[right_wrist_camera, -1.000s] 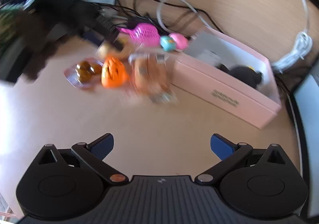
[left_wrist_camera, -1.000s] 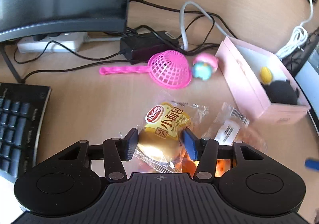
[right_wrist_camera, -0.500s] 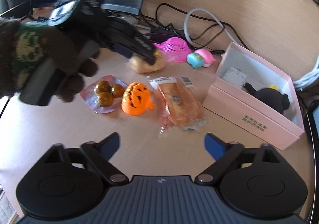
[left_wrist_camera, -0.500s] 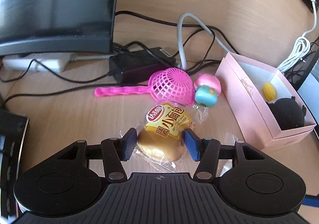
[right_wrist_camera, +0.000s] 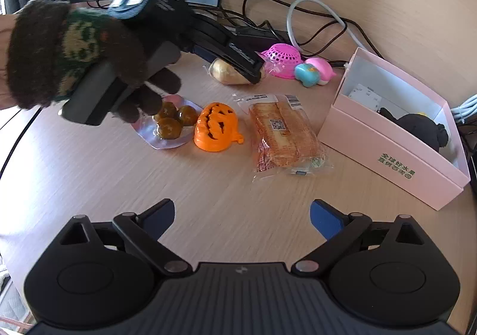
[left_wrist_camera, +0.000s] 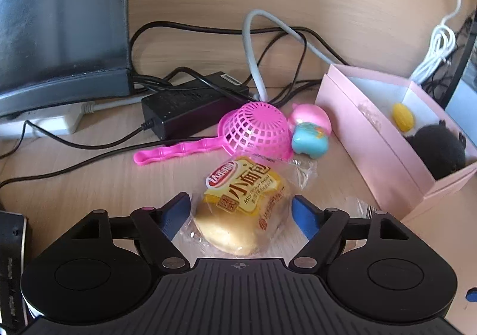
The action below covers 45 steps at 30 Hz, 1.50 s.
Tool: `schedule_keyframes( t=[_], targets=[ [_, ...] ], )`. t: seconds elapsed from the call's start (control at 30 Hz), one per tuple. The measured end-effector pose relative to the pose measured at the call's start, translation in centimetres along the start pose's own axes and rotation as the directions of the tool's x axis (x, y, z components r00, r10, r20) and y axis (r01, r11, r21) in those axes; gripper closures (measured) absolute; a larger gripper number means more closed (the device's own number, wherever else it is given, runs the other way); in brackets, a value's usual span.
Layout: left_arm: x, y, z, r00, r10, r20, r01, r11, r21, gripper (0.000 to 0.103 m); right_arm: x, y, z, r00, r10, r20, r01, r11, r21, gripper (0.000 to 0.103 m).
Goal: Organize objects
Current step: 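Lift the packaged bread with the left gripper while the right gripper grasps the orange pumpkin, then carry the bread with the left gripper and the pumpkin with the right gripper into the pink box, releasing both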
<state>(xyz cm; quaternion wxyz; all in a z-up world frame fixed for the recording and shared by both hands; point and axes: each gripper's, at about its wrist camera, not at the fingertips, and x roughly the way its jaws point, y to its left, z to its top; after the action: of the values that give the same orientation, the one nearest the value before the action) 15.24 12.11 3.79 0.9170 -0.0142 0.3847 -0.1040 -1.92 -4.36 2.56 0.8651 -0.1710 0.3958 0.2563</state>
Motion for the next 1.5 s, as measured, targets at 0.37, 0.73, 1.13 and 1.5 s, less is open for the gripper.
schedule_keyframes(
  t=[0.37,0.73,1.13,1.5],
  targets=[
    [-7.5,3.6,-2.6,0.999,-0.009,0.042,0.016,0.987,-0.159,0.038,1.6,0.3,3.1,0.997,0.053,0.059,-0.056,0.997,0.06,0.041],
    [-16.8,4.8,-9.8,0.999,-0.009,-0.04,-0.001,0.974,-0.225,0.038,6.5,1.4,6.3,0.998,0.063,0.022,-0.066,0.985,0.162,0.065],
    [-17.8,-2.8,-9.6,0.975,-0.21,-0.076,0.204,0.976,-0.071,0.038,-4.4,-0.7,2.2,0.999,-0.028,0.039,0.025,0.996,0.083,0.068],
    [-14.3,-10.6,2.0,0.955,-0.292,0.047,0.293,0.956,-0.019,0.038,-11.1,-8.9,-1.9,0.977,-0.185,0.105,0.162,0.966,0.2,0.086]
  ],
)
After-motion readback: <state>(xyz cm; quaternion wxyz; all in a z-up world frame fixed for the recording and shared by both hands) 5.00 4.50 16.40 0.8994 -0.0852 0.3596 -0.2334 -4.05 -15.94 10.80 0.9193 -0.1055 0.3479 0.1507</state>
